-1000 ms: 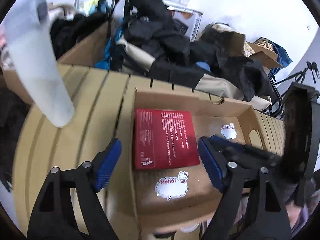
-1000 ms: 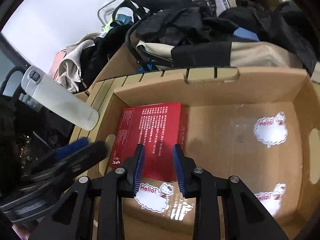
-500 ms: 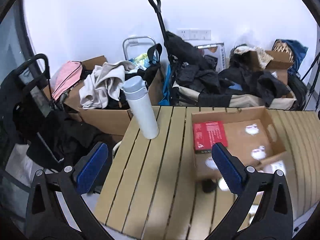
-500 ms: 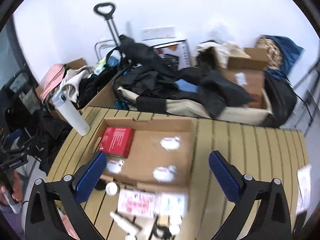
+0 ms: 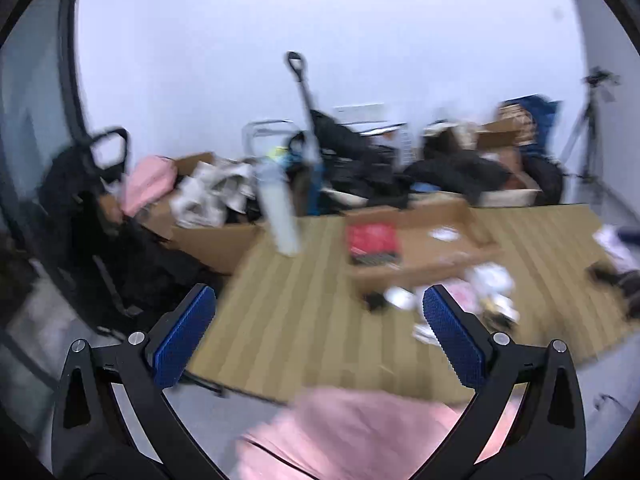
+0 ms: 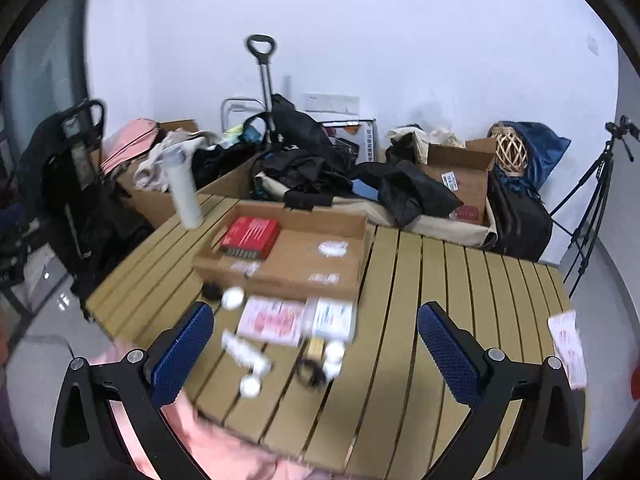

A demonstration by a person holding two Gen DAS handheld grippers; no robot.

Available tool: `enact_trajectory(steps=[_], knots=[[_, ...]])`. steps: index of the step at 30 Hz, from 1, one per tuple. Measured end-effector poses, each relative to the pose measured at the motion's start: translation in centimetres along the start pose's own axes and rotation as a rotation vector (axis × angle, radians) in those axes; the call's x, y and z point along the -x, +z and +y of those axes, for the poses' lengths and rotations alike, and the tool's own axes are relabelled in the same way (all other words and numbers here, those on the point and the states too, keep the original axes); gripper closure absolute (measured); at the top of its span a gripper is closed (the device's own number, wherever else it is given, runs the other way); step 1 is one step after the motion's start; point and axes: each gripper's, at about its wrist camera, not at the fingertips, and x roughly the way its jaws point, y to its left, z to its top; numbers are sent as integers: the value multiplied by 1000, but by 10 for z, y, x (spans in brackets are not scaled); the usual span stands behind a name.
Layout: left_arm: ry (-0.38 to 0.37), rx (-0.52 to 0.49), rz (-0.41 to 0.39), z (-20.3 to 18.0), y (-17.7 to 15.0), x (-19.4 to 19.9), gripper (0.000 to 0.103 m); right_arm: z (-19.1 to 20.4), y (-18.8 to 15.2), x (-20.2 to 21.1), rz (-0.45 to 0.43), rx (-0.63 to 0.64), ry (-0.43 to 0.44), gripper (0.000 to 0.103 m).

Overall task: Organize objects
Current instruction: 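Lift both tools away from the cardboard tray, then grasp a white round lid with the left tool while the right tool grasps the black cable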

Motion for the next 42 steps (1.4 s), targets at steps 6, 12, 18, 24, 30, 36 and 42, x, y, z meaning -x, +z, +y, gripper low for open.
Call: enact_trajectory(steps=[6, 12, 18, 24, 30, 36, 42], knots=[[-131, -62, 150, -36, -72, -19, 0, 19, -95, -42, 288, -36, 148, 18], [-169, -8, 180, -39, -65, -43, 0, 19, -93, -48, 246, -39, 169, 25], [-300, -33, 299, -87, -74, -106, 3, -7, -99, -75, 268, -122, 117, 25], [-379, -54, 445, -139, -81, -185, 30, -45, -106, -103, 343, -189, 74, 24], [-338, -138, 572, -165, -106, -226, 50, -65, -101, -138, 365, -191, 58, 24], [-346, -147, 532, -167, -105, -225, 77, -69, -85, -176, 321, -190, 80, 29], [-389, -85, 541, -158, -105, -224, 77, -49, -79, -208, 341, -150, 96, 58]])
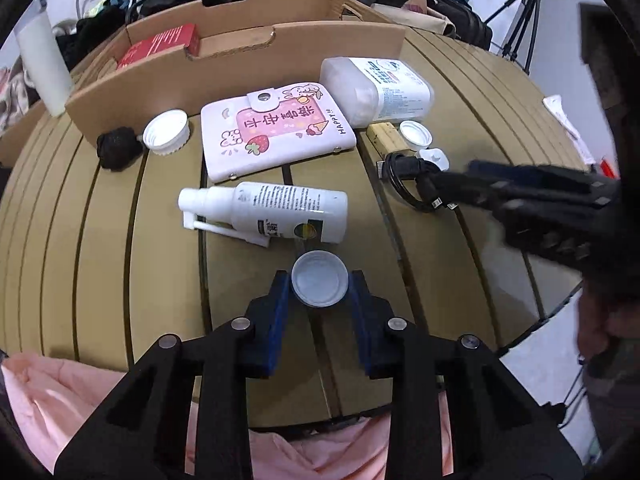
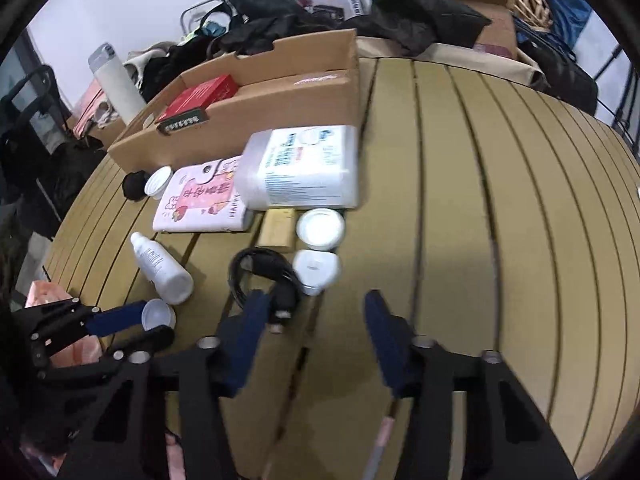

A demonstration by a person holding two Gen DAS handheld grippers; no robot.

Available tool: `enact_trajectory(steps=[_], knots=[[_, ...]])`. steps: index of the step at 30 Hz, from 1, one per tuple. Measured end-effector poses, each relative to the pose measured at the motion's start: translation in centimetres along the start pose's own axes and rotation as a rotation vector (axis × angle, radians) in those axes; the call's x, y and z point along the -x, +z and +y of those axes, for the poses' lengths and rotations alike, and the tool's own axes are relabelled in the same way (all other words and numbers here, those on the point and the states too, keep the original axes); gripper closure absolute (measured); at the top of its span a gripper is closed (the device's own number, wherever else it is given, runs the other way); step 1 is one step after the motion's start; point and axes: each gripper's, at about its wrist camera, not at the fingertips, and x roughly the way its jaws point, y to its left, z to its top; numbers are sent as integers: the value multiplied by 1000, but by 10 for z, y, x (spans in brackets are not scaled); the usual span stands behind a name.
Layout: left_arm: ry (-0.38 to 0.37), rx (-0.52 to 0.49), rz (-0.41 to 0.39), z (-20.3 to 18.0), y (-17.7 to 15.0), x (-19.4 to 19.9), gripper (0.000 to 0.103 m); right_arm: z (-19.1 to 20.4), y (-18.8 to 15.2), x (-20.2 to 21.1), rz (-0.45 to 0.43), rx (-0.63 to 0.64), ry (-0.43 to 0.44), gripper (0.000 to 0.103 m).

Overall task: Organize objects
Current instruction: 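Grasp a white round lid with the left tool while the right tool grasps the black cable, then carry the lid and cable into the tray and open both tools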

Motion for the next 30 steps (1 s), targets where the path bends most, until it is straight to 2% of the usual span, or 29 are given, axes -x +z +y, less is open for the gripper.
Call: enact_trajectory(steps=[3, 4, 5, 7, 13, 19, 30], knots=[[-45, 28, -10, 7, -2, 12, 77, 10, -1, -12, -6, 5, 1, 66], [-41, 32, -16, 9, -2, 16, 77, 12, -2, -12, -16, 6, 4, 76], [-30, 32, -25, 10, -1, 21, 77, 15, -3, -10, -23, 14, -20, 78], [-11, 29, -56, 9, -6, 37, 77, 19, -11, -4, -28, 38, -60, 79], [-7, 55, -80, 7, -27, 72, 77, 11, -45, 24, 1, -8, 10, 81], [-30, 95, -117, 10, -43, 100, 77, 18, -65, 65, -51, -10, 18, 84], [-59, 128, -178, 25, -36, 126, 77, 21, -51, 87, -103, -28, 44, 85]])
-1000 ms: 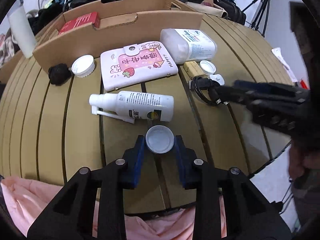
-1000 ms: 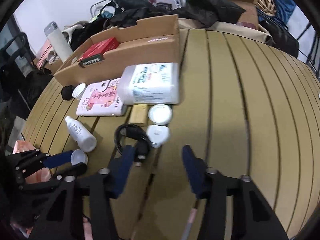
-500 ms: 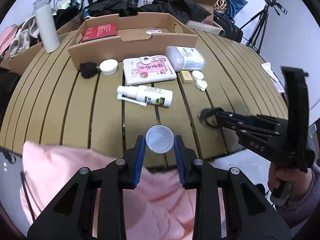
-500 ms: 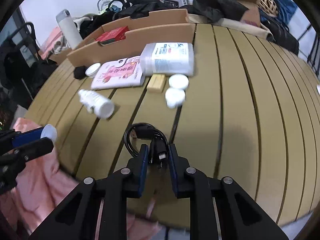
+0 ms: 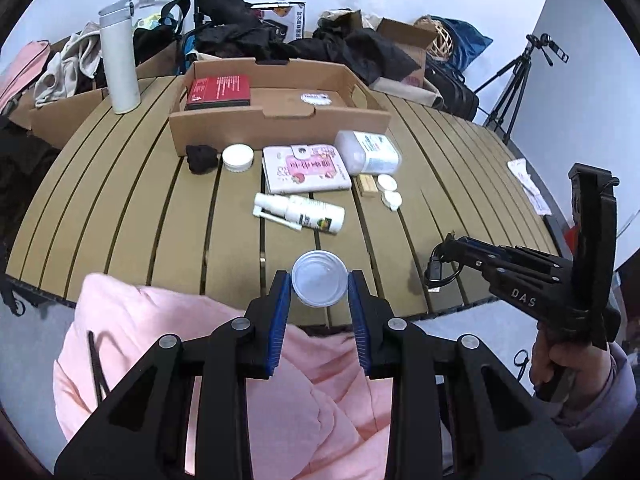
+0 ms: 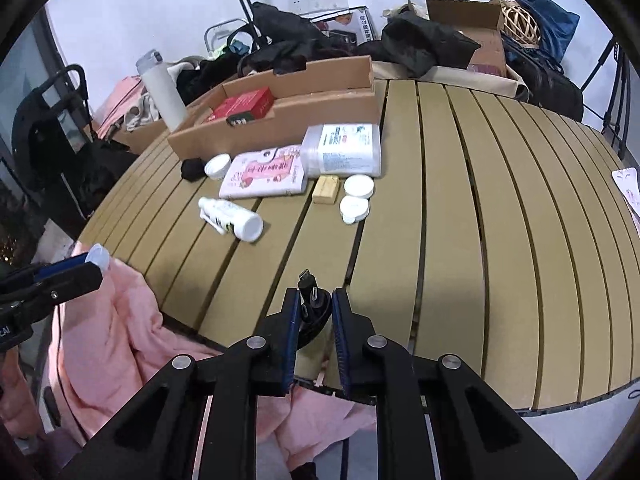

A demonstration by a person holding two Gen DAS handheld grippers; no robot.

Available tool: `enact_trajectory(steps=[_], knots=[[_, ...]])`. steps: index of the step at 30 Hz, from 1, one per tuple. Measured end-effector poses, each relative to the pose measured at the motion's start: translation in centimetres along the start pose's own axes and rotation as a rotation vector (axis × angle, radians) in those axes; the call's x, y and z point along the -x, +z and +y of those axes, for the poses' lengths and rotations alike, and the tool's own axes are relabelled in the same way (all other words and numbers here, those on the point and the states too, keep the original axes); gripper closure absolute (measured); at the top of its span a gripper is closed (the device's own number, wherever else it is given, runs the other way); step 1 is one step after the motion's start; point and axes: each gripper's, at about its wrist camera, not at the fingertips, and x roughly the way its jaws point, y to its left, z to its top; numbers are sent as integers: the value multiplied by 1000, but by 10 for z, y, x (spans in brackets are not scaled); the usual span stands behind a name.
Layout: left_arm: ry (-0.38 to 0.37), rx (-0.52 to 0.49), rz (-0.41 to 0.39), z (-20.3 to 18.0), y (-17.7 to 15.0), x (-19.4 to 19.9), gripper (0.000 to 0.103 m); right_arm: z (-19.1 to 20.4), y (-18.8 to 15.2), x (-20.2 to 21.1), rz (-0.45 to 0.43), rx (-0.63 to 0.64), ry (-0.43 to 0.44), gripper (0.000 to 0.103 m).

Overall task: Organize objects
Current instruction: 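Carry the lid and cable into the tray and open both tools, then pull both tools back from the tray toward the table items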

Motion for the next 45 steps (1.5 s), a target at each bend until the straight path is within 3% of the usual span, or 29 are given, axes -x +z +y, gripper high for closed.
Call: enact_trajectory(steps=[4, 9, 14, 17, 19, 22, 25, 26, 28, 30, 32, 35, 39, 41, 45], knots=[[-36, 16, -25, 18, 40, 1, 77, 2, 27, 5, -32, 14, 21, 85], [-8, -12, -62, 46, 115, -13, 77, 14, 99, 0, -96, 52, 59, 85], [4, 11, 5, 90, 185, -65, 77, 36, 182, -46, -116, 84, 113, 85], [46, 26, 80, 112, 204, -107, 77, 49, 218, -96, -64, 66, 159, 85], [91, 24, 130, 122, 209, -132, 77, 57, 230, -131, -16, 45, 188, 85], [101, 12, 168, 130, 210, -153, 77, 71, 238, -184, 68, 18, 213, 85], [121, 10, 179, 138, 209, -158, 68, 80, 237, -225, 161, -24, 268, 85], [121, 20, 179, 141, 209, -157, 63, 86, 234, -240, 229, -11, 295, 84], [114, 38, 163, 145, 209, -147, 56, 90, 227, -246, 283, 14, 307, 84], [123, 41, 143, 148, 209, -134, 46, 87, 224, -236, 253, 27, 281, 69], [148, 44, 127, 149, 211, -119, 41, 76, 228, -218, 224, 4, 265, 12], [153, 46, 112, 144, 209, -92, 30, 59, 237, -177, 166, -19, 255, 12], [202, 12, 54, 125, 196, -40, 22, 53, 242, -109, 75, 38, 178, 12], [229, 5, 7, 114, 186, -10, 14, 58, 234, -68, 26, 94, 138, 12], [271, 18, -102, 89, 152, 51, 6, 65, 206, 0, -65, 188, 87, 12]])
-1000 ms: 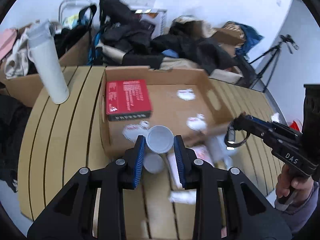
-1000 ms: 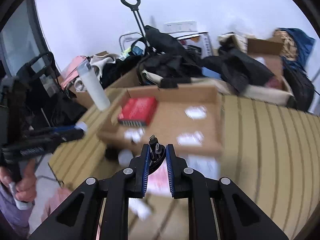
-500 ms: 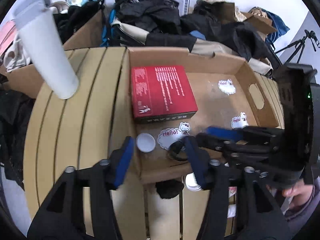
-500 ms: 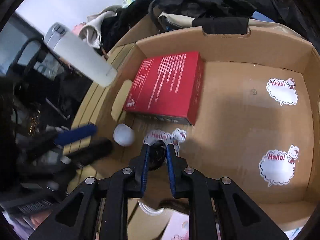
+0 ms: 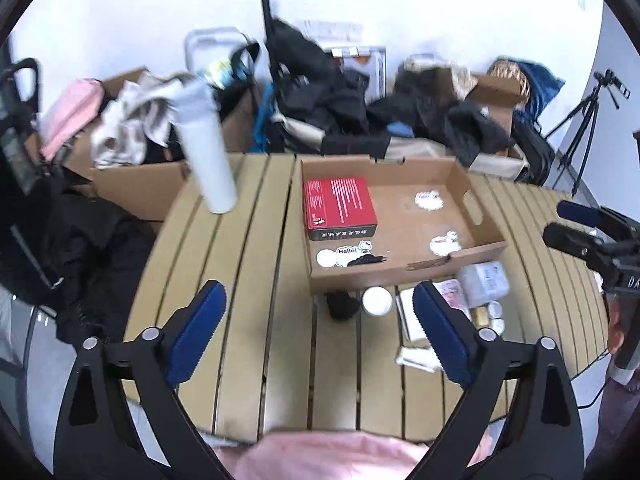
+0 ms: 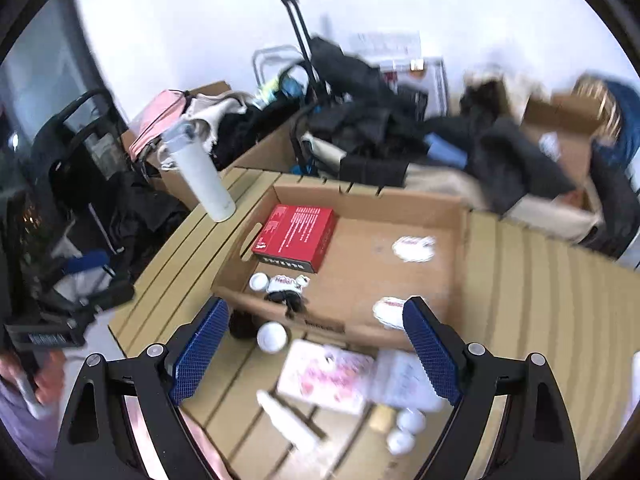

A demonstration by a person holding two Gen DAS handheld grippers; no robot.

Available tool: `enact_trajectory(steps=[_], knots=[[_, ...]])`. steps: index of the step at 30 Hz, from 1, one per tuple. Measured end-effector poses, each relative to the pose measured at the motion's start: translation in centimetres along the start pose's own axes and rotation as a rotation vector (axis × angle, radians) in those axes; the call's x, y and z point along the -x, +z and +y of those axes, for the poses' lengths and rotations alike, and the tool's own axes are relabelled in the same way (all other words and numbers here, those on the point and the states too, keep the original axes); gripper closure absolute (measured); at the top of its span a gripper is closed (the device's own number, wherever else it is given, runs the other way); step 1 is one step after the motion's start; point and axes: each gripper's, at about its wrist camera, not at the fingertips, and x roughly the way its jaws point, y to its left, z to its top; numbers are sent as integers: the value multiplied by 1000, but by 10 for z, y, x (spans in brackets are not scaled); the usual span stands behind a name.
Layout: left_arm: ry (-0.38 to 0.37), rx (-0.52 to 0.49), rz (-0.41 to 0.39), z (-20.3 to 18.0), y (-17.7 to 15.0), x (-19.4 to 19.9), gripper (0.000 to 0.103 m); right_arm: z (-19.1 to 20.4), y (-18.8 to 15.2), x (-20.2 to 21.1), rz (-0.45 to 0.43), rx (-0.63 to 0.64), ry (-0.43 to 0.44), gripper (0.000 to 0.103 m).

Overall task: Organize objects
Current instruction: 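Pull both tools back from the tray toward the table items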

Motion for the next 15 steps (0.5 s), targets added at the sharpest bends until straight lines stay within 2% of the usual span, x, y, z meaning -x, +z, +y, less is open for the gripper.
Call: enact_trajectory(steps=[2, 3, 4, 5, 6, 8, 10, 12, 14, 15], knots=[[22, 2, -54, -4, -18, 25, 1, 8, -20, 30, -59, 57, -64, 12], [36, -3, -93, -9, -35, 43, 0, 13, -30, 38, -83, 90, -127, 12], [40, -3, -115, -12, -46, 52, 0, 19, -47, 48, -108, 140, -239, 12], [40, 3, -136, -15, -58, 63, 0, 20, -56, 52, -109, 159, -270, 12], [36, 17, -155, -16, -72, 73, 0, 21, -66, 55, -105, 166, -273, 12], [23, 47, -181, -20, -97, 90, 0, 23, -90, 67, -101, 142, -225, 12], [27, 46, -203, -28, -118, 100, 0, 28, -109, 80, -125, 125, -211, 12], [7, 46, -227, -34, -132, 106, 0, 36, -135, 99, -243, 107, -244, 12], [-20, 57, -257, -38, -142, 108, 0, 42, -155, 100, -320, 106, -235, 12], [-2, 65, -273, -41, -145, 107, 0, 45, -164, 94, -322, 113, -227, 12]])
